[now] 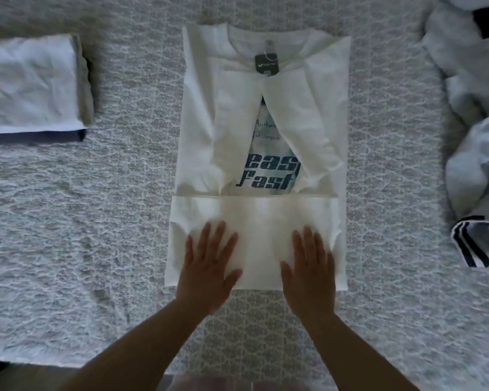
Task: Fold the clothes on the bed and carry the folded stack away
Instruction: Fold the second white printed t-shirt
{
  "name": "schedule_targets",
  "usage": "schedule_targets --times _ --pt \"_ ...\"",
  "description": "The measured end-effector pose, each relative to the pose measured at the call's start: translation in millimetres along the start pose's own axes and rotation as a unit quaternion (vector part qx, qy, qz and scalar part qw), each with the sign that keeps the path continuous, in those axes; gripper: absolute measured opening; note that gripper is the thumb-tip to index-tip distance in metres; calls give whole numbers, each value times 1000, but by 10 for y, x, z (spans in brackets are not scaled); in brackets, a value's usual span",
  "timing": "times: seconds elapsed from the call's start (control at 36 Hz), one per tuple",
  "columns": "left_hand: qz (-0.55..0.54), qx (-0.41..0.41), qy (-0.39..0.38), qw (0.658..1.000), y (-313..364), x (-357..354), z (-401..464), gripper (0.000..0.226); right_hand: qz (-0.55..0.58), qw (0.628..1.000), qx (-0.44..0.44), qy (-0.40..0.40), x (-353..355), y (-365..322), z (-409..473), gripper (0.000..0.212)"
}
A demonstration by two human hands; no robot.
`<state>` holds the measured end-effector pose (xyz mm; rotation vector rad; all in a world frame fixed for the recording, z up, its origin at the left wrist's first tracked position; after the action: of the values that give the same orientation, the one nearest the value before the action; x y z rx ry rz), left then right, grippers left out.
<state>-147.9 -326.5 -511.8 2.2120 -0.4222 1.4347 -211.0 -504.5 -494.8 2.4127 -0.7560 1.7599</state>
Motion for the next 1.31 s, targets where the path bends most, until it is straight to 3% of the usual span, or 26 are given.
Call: schedule_targets --times 0.11,0.17,0.25,0.31,0.39,0.44,0.5,0.56,0.72,0.89,1.06,1.14,1.22,1.25,1.31 --pt "26 -32 -7 999 -53 -87 -40 67 -13 999 22 36 -18 120 -147 54" --pt "23 -30 -5 999 -108 -50 -32 66 9 999 -8 53 8 222 -152 53" --pt "-35 85 49 995 -317 71 -63 68 39 991 -113 58 84 404 -109 64" --pt "-91 202 106 969 -483 150 -156 66 71 977 -189 62 120 548 -86 63" --pt "-193 336 149 910 -665 190 -335 64 183 933 -296 86 124 748 -99 44" --pt "-254 405 141 867 -751 171 -439 59 228 907 -345 77 94 844 -111 31" --pt "-295 456 122 831 -796 127 -528 43 232 904 -355 53 68 901 -111 28" --pt "-303 479 100 818 -806 86 -567 31 233 907 -349 33 51 932 -115 33" --pt "-248 445 66 858 -885 74 -466 30 190 930 -312 -49 -28 1023 -149 44" --pt "-127 388 35 912 -937 126 -433 23 146 951 -270 -36 -5 1061 -297 34" --pt "-71 357 38 931 -967 176 -442 31 127 952 -272 -55 -26 1142 -371 44" --pt "-48 400 0 915 -1067 110 -525 31 112 952 -270 -84 -28 1167 -360 49" --pt "-108 446 31 888 -1115 114 -620 21 113 952 -284 -13 101 1146 -377 34" --pt "-126 432 65 891 -1085 148 -625 21 116 953 -277 37 187 1116 -384 27" --pt "-102 334 126 929 -881 284 -571 32 105 969 -199 106 330 960 -374 29"
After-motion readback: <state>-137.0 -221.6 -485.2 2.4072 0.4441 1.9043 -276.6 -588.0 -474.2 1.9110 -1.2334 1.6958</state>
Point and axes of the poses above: each hand's wrist, its own z-axis towards the middle knuckle, its own x-axis out of the back of the hand, y = z × x, the point moved 7 cm from there along z, towards the middle knuckle, and after that the axes turned 4 degrees about x, right-handed, at the moved point
